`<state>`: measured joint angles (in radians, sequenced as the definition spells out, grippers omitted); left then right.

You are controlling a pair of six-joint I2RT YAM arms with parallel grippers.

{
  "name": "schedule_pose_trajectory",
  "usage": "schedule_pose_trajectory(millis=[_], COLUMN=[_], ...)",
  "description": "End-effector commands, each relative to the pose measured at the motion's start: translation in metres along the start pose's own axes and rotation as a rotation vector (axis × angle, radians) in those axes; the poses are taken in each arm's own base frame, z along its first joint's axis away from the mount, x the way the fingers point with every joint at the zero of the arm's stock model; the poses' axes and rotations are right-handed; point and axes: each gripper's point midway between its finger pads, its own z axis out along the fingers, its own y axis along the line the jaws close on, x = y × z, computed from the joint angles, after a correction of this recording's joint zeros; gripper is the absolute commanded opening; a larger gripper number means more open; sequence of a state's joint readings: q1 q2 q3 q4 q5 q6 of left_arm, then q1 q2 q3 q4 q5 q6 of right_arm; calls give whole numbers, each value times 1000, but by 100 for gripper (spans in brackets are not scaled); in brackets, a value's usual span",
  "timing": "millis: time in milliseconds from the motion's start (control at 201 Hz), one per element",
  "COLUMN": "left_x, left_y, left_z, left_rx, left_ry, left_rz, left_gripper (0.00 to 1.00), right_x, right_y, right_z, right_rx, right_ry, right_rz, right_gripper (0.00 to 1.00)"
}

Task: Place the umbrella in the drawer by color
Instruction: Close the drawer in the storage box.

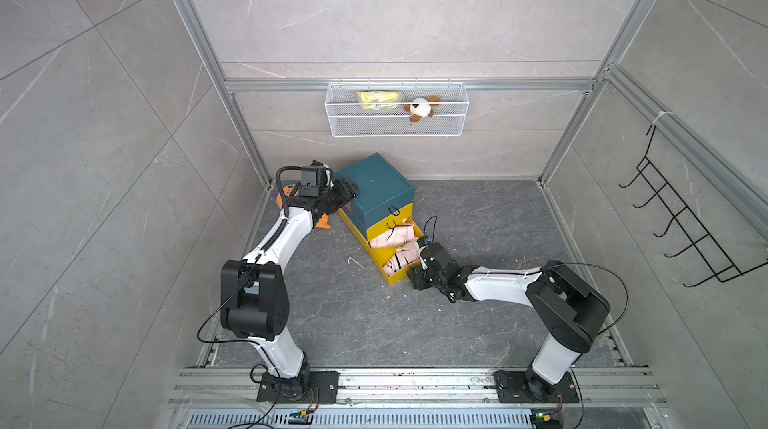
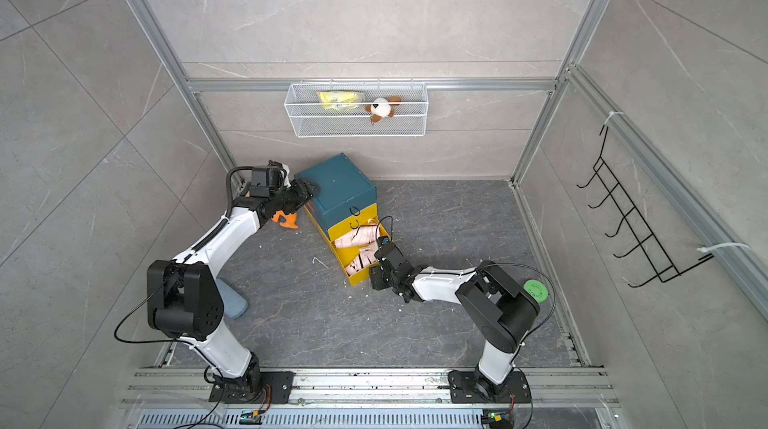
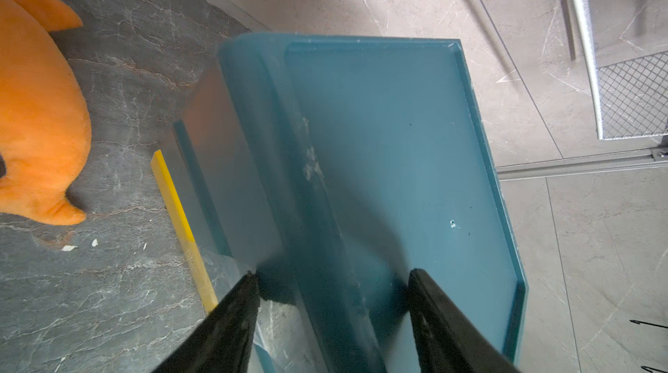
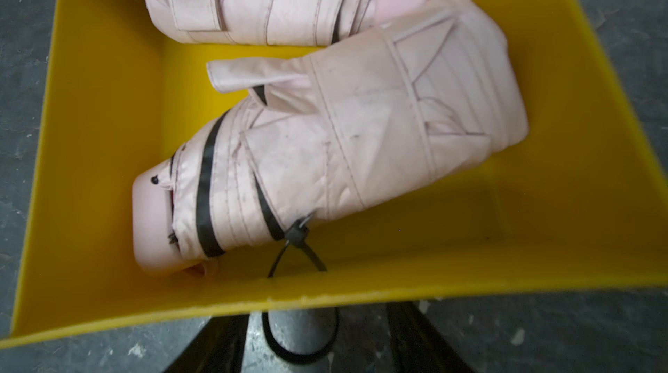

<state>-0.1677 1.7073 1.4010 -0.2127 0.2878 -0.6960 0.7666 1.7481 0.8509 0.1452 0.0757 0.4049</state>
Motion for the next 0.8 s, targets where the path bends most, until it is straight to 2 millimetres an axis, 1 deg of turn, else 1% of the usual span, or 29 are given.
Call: schedule_pose_trajectory(millis=[0, 159, 304, 428, 488, 791], left_x=[35, 39, 44, 46, 47, 53], left_y=[26, 29, 33, 35, 36, 40], left_z=[19, 22, 26, 28, 28, 30], left_rx=[-60, -59, -60, -62, -65, -67], left_ry=[113, 121, 133, 139, 142, 153], left_rz=[-13, -19, -23, -25, -25, -28], left_gripper=[65, 60, 58, 56, 56, 54], right_x=[-19, -21, -22, -26, -28, -46], right_y=[3, 2, 2, 2, 3, 10], right_z=[5, 4, 4, 2, 2, 4], right_rx=[9, 14, 17, 18, 17, 4], right_ry=[-61, -72, -77, -93, -98, -136], right_rz=[-1, -1, -2, -1, 1, 21], right_gripper=[55, 35, 24, 17, 15, 15])
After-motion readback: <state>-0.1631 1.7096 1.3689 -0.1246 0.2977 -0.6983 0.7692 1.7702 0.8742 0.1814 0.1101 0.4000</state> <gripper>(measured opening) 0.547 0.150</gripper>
